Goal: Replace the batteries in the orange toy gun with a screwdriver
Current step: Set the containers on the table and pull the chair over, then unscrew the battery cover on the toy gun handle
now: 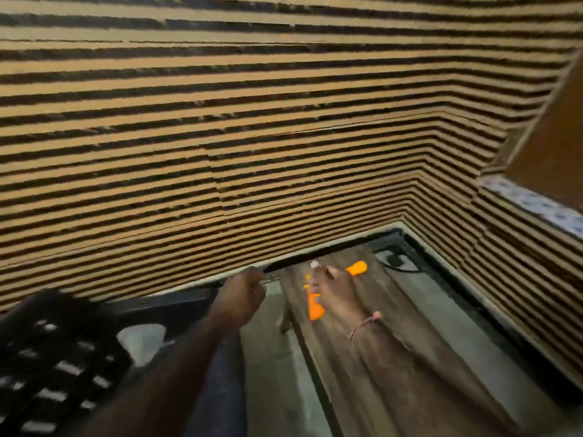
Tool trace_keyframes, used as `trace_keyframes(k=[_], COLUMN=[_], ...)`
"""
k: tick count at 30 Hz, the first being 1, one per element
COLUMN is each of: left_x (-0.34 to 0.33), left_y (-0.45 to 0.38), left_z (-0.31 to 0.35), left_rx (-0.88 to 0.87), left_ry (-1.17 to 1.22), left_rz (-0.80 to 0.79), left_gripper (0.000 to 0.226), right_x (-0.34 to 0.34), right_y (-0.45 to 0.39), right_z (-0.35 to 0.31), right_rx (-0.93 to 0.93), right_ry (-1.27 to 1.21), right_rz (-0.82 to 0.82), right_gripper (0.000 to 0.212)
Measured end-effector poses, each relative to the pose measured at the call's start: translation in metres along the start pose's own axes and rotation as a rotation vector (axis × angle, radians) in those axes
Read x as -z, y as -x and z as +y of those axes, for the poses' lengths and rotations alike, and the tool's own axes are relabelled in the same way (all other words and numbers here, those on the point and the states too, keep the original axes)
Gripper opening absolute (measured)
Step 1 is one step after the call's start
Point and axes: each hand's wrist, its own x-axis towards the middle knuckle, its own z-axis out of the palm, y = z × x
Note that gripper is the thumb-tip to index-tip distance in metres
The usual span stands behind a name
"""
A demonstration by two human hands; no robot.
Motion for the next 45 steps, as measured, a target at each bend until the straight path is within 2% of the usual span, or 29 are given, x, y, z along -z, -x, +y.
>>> trace_keyframes(k=[3, 6, 11, 13, 17, 21, 25, 26, 28, 31, 34, 37, 40, 42, 45], left_x=[-0.031, -0.065, -0.109, -0.122, -0.165, -0.199, -0.229, -0.246, -0.262, -0.297, -0.318, -0.328, -0.340, -0.350, -0.369], left_y=[-0.026, -0.043, -0.067, -0.075, -0.089, -0.103, -0.113, -0.119, -0.122, -0.139, -0.158, -0.173, -0.186, -0.193, -0.204], left_z=[0.036, 0.073, 0.128, 0.141, 0.156, 0.189, 0.228, 0.241, 0.244, 0.248, 0.239, 0.214, 0.187, 0.168, 0.144], left_rx=[-0.121, -0.167, -0.301, -0.329, -0.373, -0.459, -0.492, -0.519, -0.509, -0.590, -0.643, -0.616, -0.614, -0.553, -0.484], left_ry=[0.027, 0.057, 0.064, 0.063, 0.096, 0.106, 0.159, 0.164, 0.180, 0.156, 0.111, 0.097, 0.066, 0.053, 0.045], left_rz=[-0.052, -0.140, -0.215, -0.211, -0.319, -0.411, -0.527, -0.589, -0.650, -0.830, -0.964, -1.049, -1.057, -1.080, -1.061], left_gripper=[0.014, 0.010, 0.019, 0.025, 0.037, 0.035, 0.036, 0.035, 0.036, 0.036, 0.032, 0.031, 0.035, 0.034, 0.032], right_x=[0.039, 0.081, 0.137, 0.150, 0.180, 0.205, 0.224, 0.231, 0.234, 0.234, 0.219, 0.197, 0.183, 0.176, 0.169], right_y=[-0.006, -0.011, -0.025, -0.025, -0.020, -0.018, -0.018, -0.019, -0.021, -0.029, -0.036, -0.039, -0.045, -0.050, -0.063], right_z=[0.005, 0.011, 0.023, 0.025, 0.036, 0.051, 0.064, 0.071, 0.082, 0.104, 0.126, 0.147, 0.161, 0.176, 0.209], right_rx=[-0.066, -0.079, -0.091, -0.120, -0.158, -0.151, -0.171, -0.175, -0.226, -0.319, -0.433, -0.529, -0.549, -0.567, -0.581], right_ry=[-0.015, 0.010, -0.121, -0.139, -0.137, -0.065, -0.052, -0.065, -0.042, -0.053, -0.181, -0.300, -0.347, -0.345, -0.326], right_rz=[0.098, 0.175, 0.355, 0.368, 0.404, 0.511, 0.587, 0.663, 0.690, 0.835, 1.017, 1.096, 1.177, 1.228, 1.238], right_gripper=[0.030, 0.029, 0.029, 0.027, 0.028, 0.040, 0.034, 0.035, 0.035, 0.033, 0.033, 0.033, 0.028, 0.028, 0.035])
